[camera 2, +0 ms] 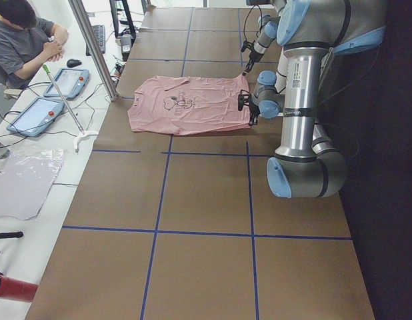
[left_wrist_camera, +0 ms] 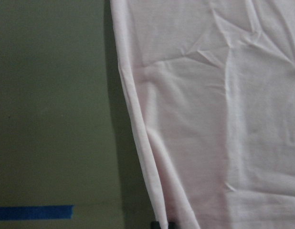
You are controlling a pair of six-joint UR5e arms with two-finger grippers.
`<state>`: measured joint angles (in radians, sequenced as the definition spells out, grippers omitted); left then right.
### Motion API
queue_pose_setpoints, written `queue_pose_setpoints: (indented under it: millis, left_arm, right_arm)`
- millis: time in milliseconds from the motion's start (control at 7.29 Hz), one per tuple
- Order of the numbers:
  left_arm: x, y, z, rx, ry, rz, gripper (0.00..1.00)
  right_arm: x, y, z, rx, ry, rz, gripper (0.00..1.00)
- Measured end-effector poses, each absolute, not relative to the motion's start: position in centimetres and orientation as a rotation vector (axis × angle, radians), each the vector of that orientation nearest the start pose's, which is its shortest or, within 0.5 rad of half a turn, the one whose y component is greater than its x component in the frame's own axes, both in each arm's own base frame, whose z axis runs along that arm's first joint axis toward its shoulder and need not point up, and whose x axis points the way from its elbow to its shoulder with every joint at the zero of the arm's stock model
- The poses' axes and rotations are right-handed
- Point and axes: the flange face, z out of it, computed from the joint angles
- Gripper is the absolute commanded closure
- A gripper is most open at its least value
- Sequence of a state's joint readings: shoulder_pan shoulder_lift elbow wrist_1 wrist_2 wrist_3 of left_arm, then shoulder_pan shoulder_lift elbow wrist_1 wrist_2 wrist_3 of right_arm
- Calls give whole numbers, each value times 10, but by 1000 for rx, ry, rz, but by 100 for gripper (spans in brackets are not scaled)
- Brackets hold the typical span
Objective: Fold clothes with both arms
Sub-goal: 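Lift the hem with both grippers and fold it toward the collar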
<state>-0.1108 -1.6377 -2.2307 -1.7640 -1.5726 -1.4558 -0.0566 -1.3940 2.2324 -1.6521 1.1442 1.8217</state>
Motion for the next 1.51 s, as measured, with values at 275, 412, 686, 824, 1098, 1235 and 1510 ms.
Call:
queue_pose_setpoints:
  millis: [275,412,686,824,1098,1235,1510]
  left_arm:
    - [372,-190,231,73,963,54,100]
    - [338,-207,198,78,996,74,100]
    - [313,-246,163,150,1000,125,100]
    - [319,-280,163,197,958,126,100]
    - [337,-380,171,283,845,99,100]
    - [343,-427,182,313,810,81,100]
    - [364,-499,214,352,788,47,100]
  right_arm:
    - [-393,-158,227,231,-836,314,100]
    - [-346,-166,202,182,-840,304,100]
    - [-316,-188,178,168,-836,246,100]
    - [-324,-212,170,214,-815,227,100]
    - [-350,-301,172,282,-743,249,100]
    - [-362,-357,183,299,-734,272,100]
    - [-390,-474,222,347,-718,327,100]
